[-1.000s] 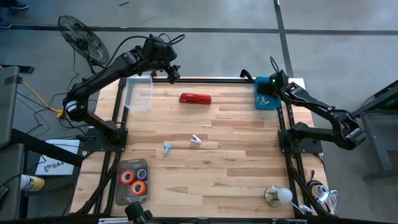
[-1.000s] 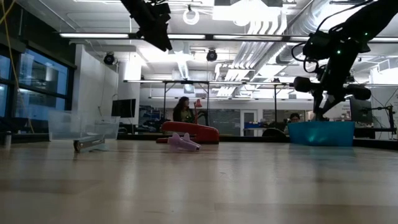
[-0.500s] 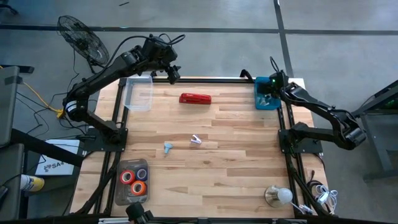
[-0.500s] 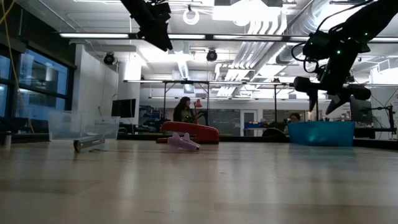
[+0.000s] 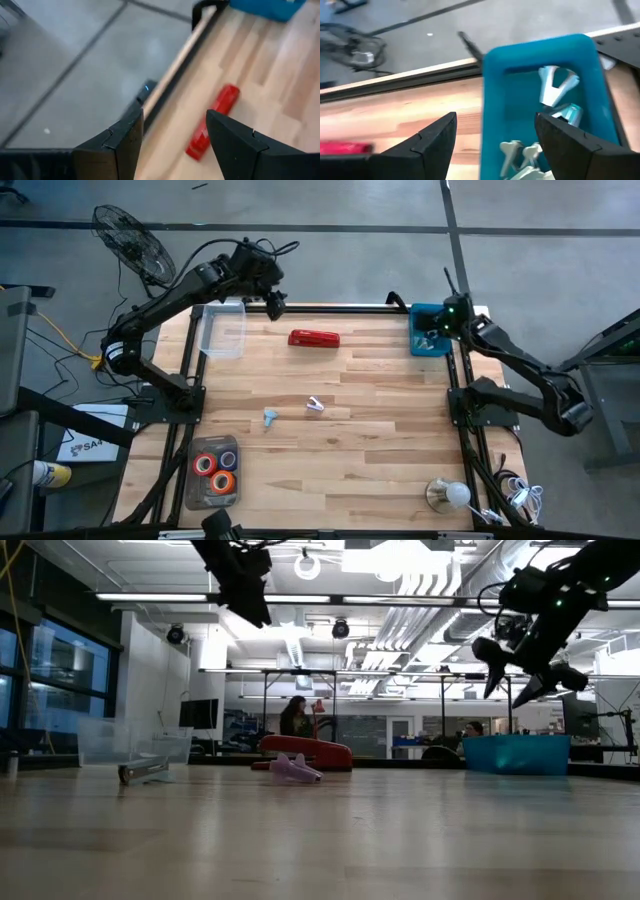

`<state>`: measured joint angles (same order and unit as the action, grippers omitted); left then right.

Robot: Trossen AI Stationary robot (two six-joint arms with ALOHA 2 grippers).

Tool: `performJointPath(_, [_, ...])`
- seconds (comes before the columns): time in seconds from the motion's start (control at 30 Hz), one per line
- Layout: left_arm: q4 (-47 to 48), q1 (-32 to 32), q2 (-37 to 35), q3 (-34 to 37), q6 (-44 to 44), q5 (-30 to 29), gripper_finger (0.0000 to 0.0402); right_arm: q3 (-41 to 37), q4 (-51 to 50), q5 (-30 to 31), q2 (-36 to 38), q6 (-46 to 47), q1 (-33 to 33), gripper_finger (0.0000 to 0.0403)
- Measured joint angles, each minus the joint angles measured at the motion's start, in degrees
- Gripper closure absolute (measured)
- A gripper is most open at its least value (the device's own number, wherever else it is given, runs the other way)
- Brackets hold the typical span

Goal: Pick and place Stapler, Stapler remover, tape
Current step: Put the light blue staple remover into the blue bin

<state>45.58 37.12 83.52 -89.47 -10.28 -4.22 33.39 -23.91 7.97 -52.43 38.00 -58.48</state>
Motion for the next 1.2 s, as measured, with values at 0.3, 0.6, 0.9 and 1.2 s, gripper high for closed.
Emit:
performJointPath(0.3, [13.76, -0.02, 0.01, 0.0, 11.1, 4.18, 0.0191, 0.04, 0.47, -8.54, 8.23, -7.72, 0.0, 0.0143])
performJointPath(0.6, [27.51, -0.24, 0.01, 0.0, 23.25, 7.05, 0.0191, 0.09, 16.04, -18.49, 11.54, -11.68, 0.02, 0.0144])
performJointPath(0.9, [33.59, -6.09, 0.01, 0.0, 35.38, 3.74, 0.0191, 0.1, 24.4, -29.79, 11.65, -14.7, 0.02, 0.0144])
performJointPath(1.2, [36.43, -13.61, -0.01, 0.53, 48.41, 0.88, 0.0191, 2.51, 25.06, -35.66, 11.63, -17.33, 0.04, 0.0144])
